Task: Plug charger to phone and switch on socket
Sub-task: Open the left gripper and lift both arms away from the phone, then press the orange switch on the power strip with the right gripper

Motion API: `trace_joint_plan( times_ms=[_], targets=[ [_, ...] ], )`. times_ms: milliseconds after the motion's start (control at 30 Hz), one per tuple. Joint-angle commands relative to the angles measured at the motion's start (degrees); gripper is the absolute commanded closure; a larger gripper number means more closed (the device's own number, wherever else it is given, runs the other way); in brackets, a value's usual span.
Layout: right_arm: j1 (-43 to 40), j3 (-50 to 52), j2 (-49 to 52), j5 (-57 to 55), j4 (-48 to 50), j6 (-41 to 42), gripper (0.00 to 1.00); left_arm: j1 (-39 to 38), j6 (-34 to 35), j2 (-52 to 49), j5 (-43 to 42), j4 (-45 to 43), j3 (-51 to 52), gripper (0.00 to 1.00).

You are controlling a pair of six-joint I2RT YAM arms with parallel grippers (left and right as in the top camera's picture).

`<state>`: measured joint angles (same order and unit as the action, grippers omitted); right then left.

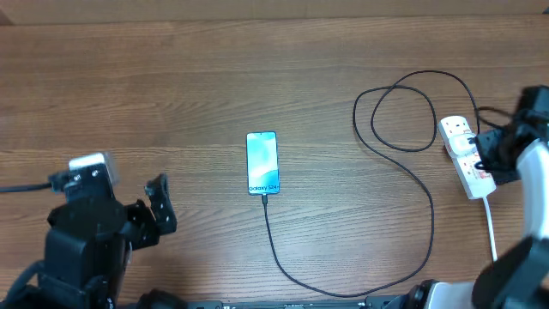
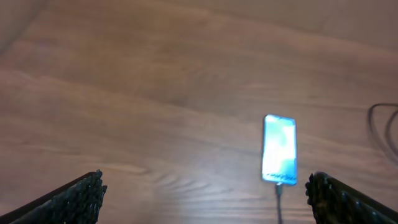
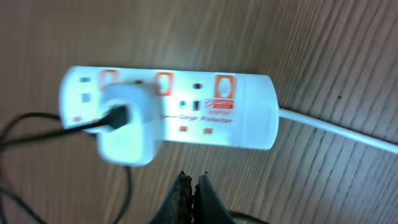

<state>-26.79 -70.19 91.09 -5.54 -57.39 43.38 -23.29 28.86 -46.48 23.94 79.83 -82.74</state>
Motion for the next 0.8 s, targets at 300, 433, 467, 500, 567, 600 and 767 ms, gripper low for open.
trace_joint_plan(
  times_ms=[300, 433, 467, 500, 567, 600, 767],
  targets=[
    [-7.0, -24.1, 22.3, 11.8, -9.6, -14.8, 0.96, -0.5, 3.1, -1.4, 1.5, -0.3, 3.9, 0.01],
    [-7.0, -24.4, 24.7, 11.4, -9.6, -15.0, 0.96, -0.5, 3.1, -1.4, 0.9, -0.3, 3.9, 0.0],
    [-7.0, -24.4, 25.0, 11.2, -9.5, -15.0, 0.96, -0.5, 3.1, -1.4, 0.6, -0.3, 3.9, 0.0],
    [-7.0, -24.4, 25.5, 11.2, -9.2, -15.2, 0.96, -0.5, 3.1, -1.4, 0.4, -0.3, 3.9, 0.0],
    [-7.0, -24.4, 26.0, 11.2, -9.2, -15.5, 0.96, -0.5, 3.1, -1.4, 0.4, -0.3, 3.9, 0.0],
    [-7.0, -24.4, 26.1, 11.2, -9.2, -15.9, 0.96, -0.5, 3.1, -1.4, 0.4, -0.3, 3.9, 0.01],
    [-7.0, -24.4, 28.0, 11.2, -9.1, -16.5, 0.96, -0.5, 3.1, -1.4, -0.2, -0.3, 3.9, 0.0]
  ],
)
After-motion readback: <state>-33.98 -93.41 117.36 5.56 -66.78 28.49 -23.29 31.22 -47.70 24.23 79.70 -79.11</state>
